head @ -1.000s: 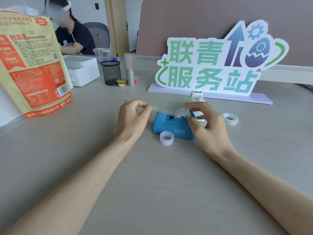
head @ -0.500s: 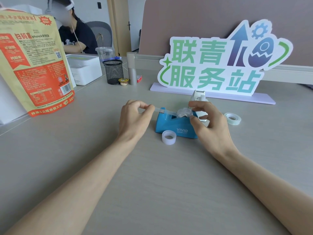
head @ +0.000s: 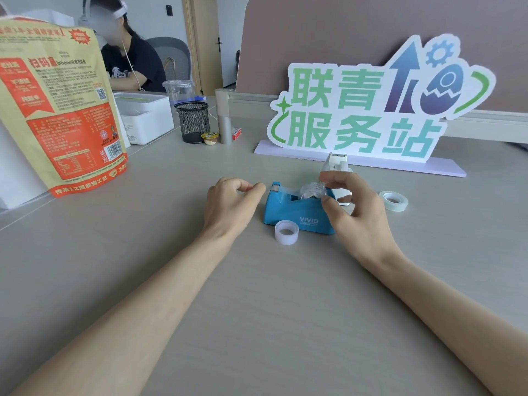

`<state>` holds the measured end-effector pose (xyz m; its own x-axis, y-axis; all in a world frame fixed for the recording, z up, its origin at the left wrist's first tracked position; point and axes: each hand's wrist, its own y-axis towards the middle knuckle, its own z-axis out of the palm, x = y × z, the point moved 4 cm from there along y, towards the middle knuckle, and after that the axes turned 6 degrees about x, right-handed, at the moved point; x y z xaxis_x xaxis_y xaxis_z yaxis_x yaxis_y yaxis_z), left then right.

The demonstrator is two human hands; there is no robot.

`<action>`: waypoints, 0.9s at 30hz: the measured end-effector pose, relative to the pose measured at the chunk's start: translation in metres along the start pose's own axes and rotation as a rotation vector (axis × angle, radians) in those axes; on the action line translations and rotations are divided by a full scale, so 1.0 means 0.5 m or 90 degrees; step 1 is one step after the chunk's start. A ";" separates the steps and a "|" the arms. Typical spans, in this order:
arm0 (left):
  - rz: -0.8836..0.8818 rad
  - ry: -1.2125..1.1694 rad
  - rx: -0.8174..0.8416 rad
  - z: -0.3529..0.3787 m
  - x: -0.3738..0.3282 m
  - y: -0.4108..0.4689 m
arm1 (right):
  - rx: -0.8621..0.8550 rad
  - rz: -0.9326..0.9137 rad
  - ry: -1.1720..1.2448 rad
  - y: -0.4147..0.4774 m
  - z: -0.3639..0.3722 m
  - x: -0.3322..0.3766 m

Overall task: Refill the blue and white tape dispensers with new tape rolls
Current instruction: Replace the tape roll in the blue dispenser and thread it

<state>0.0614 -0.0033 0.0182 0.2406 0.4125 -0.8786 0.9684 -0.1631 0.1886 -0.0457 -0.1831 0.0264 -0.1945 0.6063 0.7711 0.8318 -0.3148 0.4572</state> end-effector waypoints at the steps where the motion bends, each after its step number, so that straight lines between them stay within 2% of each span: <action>1: -0.010 0.000 0.012 0.002 0.001 0.000 | 0.000 -0.002 -0.002 0.000 0.000 0.000; 11: -0.091 0.022 0.143 0.013 0.020 0.012 | 0.003 0.000 -0.002 0.000 0.002 -0.003; 19: -0.104 0.019 0.204 0.015 0.022 0.018 | 0.011 -0.007 -0.015 -0.001 0.004 -0.001; 24: -0.089 0.007 0.193 0.013 0.035 0.028 | 0.013 -0.002 -0.014 -0.001 0.003 0.001; 27: -0.024 0.001 0.164 0.010 0.033 0.028 | 0.027 0.005 -0.014 0.000 0.003 -0.001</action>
<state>0.0785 -0.0031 0.0040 0.2046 0.4233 -0.8826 0.9283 -0.3698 0.0378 -0.0447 -0.1824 0.0257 -0.1769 0.6198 0.7645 0.8548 -0.2882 0.4315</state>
